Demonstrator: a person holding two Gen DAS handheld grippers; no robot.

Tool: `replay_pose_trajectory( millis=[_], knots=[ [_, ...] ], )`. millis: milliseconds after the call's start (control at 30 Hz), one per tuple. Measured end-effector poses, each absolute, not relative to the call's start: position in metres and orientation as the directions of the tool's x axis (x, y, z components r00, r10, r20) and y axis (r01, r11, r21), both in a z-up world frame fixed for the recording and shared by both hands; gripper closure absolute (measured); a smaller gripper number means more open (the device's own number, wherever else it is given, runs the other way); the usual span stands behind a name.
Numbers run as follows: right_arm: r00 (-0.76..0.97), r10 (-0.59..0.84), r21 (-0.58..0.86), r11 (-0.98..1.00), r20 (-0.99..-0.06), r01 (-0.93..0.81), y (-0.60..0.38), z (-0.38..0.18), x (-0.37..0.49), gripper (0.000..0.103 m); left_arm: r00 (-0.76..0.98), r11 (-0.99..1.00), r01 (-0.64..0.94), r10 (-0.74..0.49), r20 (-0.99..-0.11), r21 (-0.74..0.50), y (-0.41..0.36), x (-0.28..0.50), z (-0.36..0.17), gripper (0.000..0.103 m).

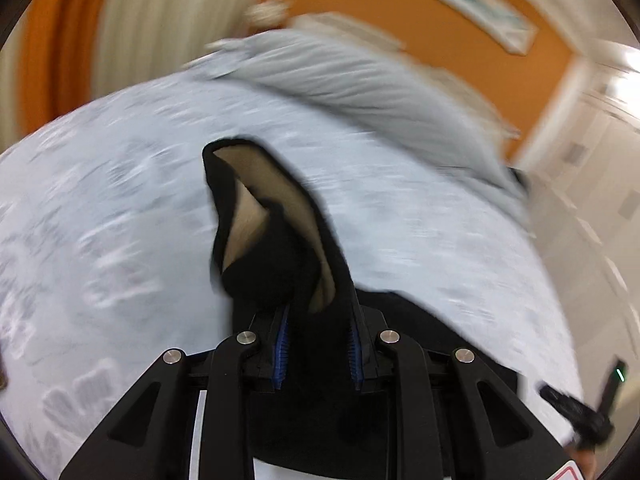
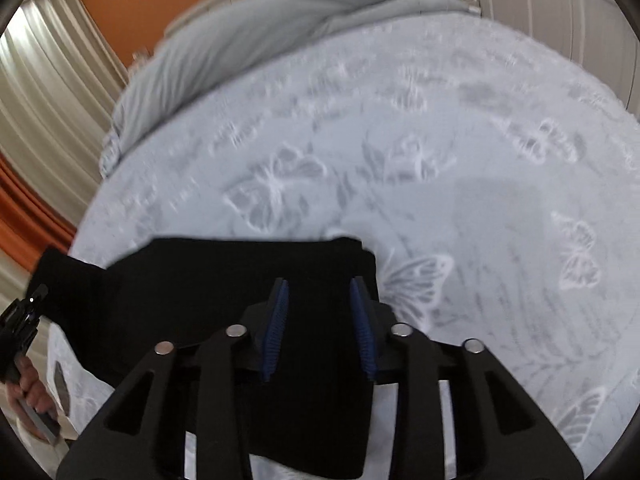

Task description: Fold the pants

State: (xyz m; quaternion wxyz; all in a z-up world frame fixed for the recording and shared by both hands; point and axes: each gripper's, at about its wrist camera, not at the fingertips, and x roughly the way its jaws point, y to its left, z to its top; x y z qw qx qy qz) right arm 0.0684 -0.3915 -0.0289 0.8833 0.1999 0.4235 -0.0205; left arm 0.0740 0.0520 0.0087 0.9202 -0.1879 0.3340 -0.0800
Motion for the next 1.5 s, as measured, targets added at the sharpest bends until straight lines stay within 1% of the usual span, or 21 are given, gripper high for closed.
replay_pose_trajectory(
  millis=[33, 100, 133, 167, 233, 300, 367, 467, 567, 667, 767, 900, 967, 1000, 1033, 1067, 1100, 1167, 1300, 1400, 1500],
  knots=[
    [0.641, 0.142, 0.342, 0.918, -0.754, 0.199, -0.39, -0.028, 0.067, 0.068, 0.762, 0.911, 0.094, -0.325, -0.559, -0.401, 0.035, 0.066, 0.016, 0.083],
    [0.629, 0.157, 0.342, 0.921, -0.762, 0.185, -0.38, -0.031, 0.066, 0.068, 0.714, 0.883, 0.254, -0.446, -0.539, -0.394, -0.008, 0.05, 0.018, 0.061],
    [0.616, 0.165, 0.339, 0.924, -0.77, 0.176, -0.374, -0.033, 0.068, 0.068, 0.674, 0.877, 0.303, -0.474, -0.566, -0.374, -0.029, 0.047, 0.01, 0.026],
    [0.604, 0.173, 0.339, 0.925, -0.778, 0.171, -0.372, -0.034, 0.072, 0.068, 0.64, 0.877, 0.334, -0.479, -0.601, -0.344, -0.046, 0.045, -0.001, 0.018],
    [0.581, 0.206, 0.356, 0.921, -0.787, 0.156, -0.361, -0.039, 0.079, 0.068, 0.608, 0.895, 0.361, -0.438, -0.662, -0.261, -0.068, 0.037, -0.021, 0.019],
    [0.562, 0.243, 0.376, 0.917, -0.791, 0.133, -0.348, -0.041, 0.082, 0.065, 0.615, 0.888, 0.402, -0.441, -0.654, -0.221, -0.066, 0.028, -0.016, 0.019],
    [0.556, 0.28, 0.38, 0.922, -0.782, 0.071, -0.323, -0.038, 0.084, 0.045, 0.684, 0.904, 0.37, -0.42, -0.596, -0.214, -0.043, 0.023, 0.004, 0.017],
    [0.551, 0.358, 0.4, 0.915, -0.754, -0.048, -0.278, -0.032, 0.09, 0.029, 0.778, 0.934, 0.245, -0.349, -0.522, -0.259, 0.005, 0.023, 0.023, 0.016],
    [0.514, 0.461, 0.447, 0.88, -0.723, -0.162, -0.228, -0.032, 0.104, 0.018, 0.828, 0.94, 0.073, -0.244, -0.505, -0.335, 0.064, 0.033, 0.029, 0.016],
    [0.468, 0.525, 0.465, 0.85, -0.711, -0.247, -0.175, -0.037, 0.121, 0.014, 0.833, 0.926, -0.073, -0.147, -0.533, -0.37, 0.113, 0.042, 0.022, 0.016],
    [0.495, 0.501, 0.405, 0.865, -0.71, -0.295, -0.135, -0.042, 0.136, 0.014, 0.823, 0.921, -0.122, -0.113, -0.557, -0.369, 0.132, 0.044, 0.018, 0.016],
    [0.537, 0.404, 0.263, 0.91, -0.741, -0.322, -0.101, -0.058, 0.161, 0.014, 0.808, 0.946, -0.151, -0.049, -0.587, -0.287, 0.14, 0.041, 0.012, 0.016],
    [0.498, 0.405, 0.272, 0.908, -0.767, -0.32, -0.092, -0.072, 0.175, 0.014, 0.804, 0.963, -0.153, -0.01, -0.594, -0.222, 0.133, 0.039, 0.01, 0.016],
    [0.478, 0.4, 0.273, 0.909, -0.782, -0.314, -0.086, -0.08, 0.181, 0.019, 0.8, 0.969, -0.148, -0.002, -0.6, -0.2, 0.131, 0.041, 0.008, 0.016],
    [0.459, 0.388, 0.266, 0.913, -0.799, -0.31, -0.083, -0.085, 0.185, 0.049, 0.794, 0.971, -0.148, 0.004, -0.608, -0.187, 0.136, 0.041, 0.007, 0.016],
    [0.438, 0.392, 0.278, 0.912, -0.809, -0.303, -0.08, -0.088, 0.186, 0.064, 0.789, 0.972, -0.146, 0.001, -0.615, -0.186, 0.136, 0.043, 0.006, 0.016],
    [0.431, 0.416, 0.31, 0.903, -0.801, -0.296, -0.08, -0.087, 0.186, 0.069, 0.783, 0.971, -0.141, -0.009, -0.622, -0.191, 0.137, 0.045, 0.004, 0.016],
    [0.444, 0.483, 0.379, 0.873, -0.755, -0.306, -0.083, -0.067, 0.179, 0.088, 0.774, 0.964, -0.14, -0.037, -0.633, -0.228, 0.138, 0.05, 0.003, 0.016],
    [0.505, 0.604, 0.515, 0.794, -0.616, -0.322, -0.117, 0.003, 0.153, 0.091, 0.782, 0.945, -0.107, -0.112, -0.613, -0.31, 0.137, 0.05, 0.009, 0.016],
    [0.605, 0.565, 0.487, 0.816, -0.562, -0.311, -0.171, 0.049, 0.118, 0.091, 0.789, 0.928, -0.029, -0.207, -0.579, -0.372, 0.125, 0.044, 0.015, 0.016],
    [0.68, 0.458, 0.447, 0.87, -0.572, -0.209, -0.247, 0.058, 0.082, 0.091, 0.767, 0.911, 0.081, -0.316, -0.559, -0.403, 0.097, 0.039, 0.017, 0.016]
  ],
)
